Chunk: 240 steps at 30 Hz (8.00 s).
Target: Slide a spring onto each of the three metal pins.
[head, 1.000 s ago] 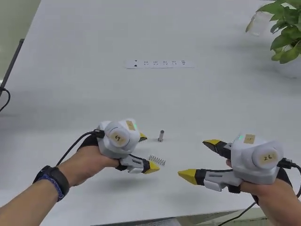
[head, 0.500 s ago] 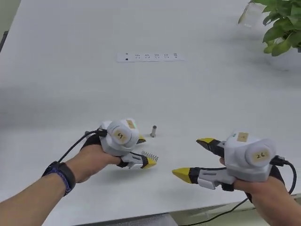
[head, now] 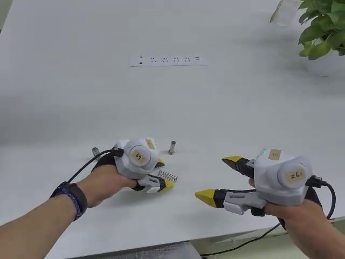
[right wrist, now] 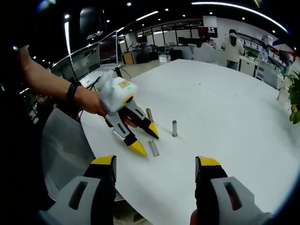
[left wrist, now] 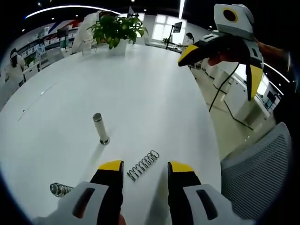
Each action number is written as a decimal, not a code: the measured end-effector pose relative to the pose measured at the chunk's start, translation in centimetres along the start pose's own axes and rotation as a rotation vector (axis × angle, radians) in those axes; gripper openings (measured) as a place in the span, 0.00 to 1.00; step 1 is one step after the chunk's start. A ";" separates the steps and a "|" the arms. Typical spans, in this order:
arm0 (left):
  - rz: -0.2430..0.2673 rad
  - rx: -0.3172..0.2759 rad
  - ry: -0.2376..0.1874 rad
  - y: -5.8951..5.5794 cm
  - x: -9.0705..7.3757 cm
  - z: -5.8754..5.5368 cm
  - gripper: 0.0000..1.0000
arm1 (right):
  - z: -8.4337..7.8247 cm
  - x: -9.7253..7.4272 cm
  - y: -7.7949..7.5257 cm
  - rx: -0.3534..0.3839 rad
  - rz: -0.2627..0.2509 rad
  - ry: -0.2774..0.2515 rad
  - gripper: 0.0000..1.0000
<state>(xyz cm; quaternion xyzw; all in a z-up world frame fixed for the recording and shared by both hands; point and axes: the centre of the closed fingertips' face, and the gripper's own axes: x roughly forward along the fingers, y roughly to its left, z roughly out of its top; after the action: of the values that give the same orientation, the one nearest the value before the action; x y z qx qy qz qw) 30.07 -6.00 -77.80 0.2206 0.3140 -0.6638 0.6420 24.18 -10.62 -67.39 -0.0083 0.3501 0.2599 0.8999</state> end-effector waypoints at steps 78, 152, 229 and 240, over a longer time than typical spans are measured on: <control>0.195 -0.008 -0.039 1.7 -11.0 -2.1 0.02 | 1.7 1.8 2.6 -0.059 0.114 -0.010 0.55; 0.139 0.144 -0.198 -6.3 -15.7 3.7 0.02 | 6.6 4.5 11.7 -0.311 0.619 -0.026 0.13; 0.083 0.110 -0.238 -6.7 -12.4 5.5 0.05 | 5.2 3.3 10.6 -0.860 0.579 0.317 0.08; 0.098 0.077 -0.236 -6.5 -12.6 5.0 0.18 | 4.9 3.1 9.4 -0.831 0.554 0.324 0.08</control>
<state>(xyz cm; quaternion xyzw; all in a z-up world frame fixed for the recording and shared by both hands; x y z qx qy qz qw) 25.17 -0.68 -64.62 0.1805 0.1993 -0.6646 0.6972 24.70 -0.09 -64.13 -0.3116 0.3413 0.6005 0.6525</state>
